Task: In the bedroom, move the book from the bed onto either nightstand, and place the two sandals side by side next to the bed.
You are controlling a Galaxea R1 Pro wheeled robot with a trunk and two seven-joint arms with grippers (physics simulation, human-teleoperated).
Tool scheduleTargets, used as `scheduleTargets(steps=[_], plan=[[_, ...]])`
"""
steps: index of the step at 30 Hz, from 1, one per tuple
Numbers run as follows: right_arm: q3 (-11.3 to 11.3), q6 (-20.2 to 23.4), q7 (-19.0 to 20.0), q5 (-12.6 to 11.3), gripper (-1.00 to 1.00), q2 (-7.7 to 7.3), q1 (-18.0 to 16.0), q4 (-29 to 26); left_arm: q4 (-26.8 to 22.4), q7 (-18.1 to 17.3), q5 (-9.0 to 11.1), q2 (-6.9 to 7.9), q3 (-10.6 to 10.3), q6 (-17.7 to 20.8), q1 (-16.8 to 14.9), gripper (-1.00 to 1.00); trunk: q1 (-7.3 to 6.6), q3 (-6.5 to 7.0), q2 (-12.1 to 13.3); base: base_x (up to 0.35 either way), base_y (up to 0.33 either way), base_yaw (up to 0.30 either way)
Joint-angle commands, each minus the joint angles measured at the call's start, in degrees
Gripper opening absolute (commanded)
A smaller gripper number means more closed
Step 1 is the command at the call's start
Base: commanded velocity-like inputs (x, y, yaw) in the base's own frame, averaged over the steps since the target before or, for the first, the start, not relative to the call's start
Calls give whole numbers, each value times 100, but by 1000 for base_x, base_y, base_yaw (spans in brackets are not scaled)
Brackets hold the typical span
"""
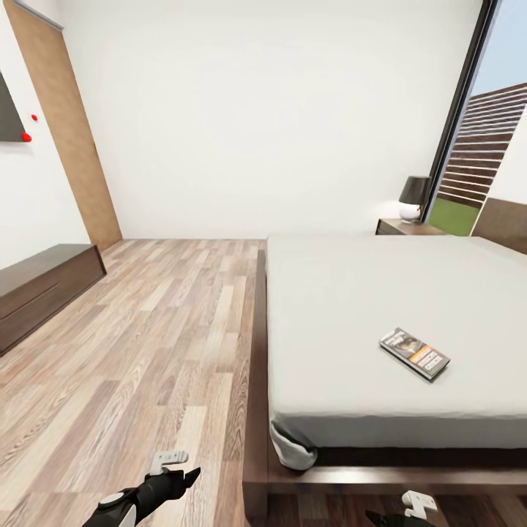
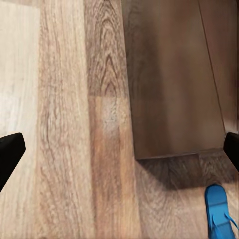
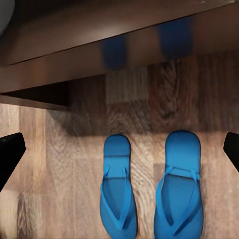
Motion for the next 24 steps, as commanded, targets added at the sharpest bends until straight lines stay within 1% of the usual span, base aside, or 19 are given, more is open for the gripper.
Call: scheduleTargets(steps=[1,6,20,24], plan=[[-11,59,22,-56,100,-1,-1,-4,-5,-31,56,-1,20,51,-1,100,-24,13,39,0,0,0],[-11,59,23,-54,100,-1,-1,-4,-5,-33,57,-1,26,50,-1,100,-24,13,39,0,0,0],[-11,59,21,-52,100,5,-1,-4,-5,-31,57,-1,20,50,-1,100,-331,264,601,0,0,0],[-11,59,25,-52,100,8,-1,-4,-5,-31,56,-1,21,49,-1,100,-331,264,601,0,0,0]])
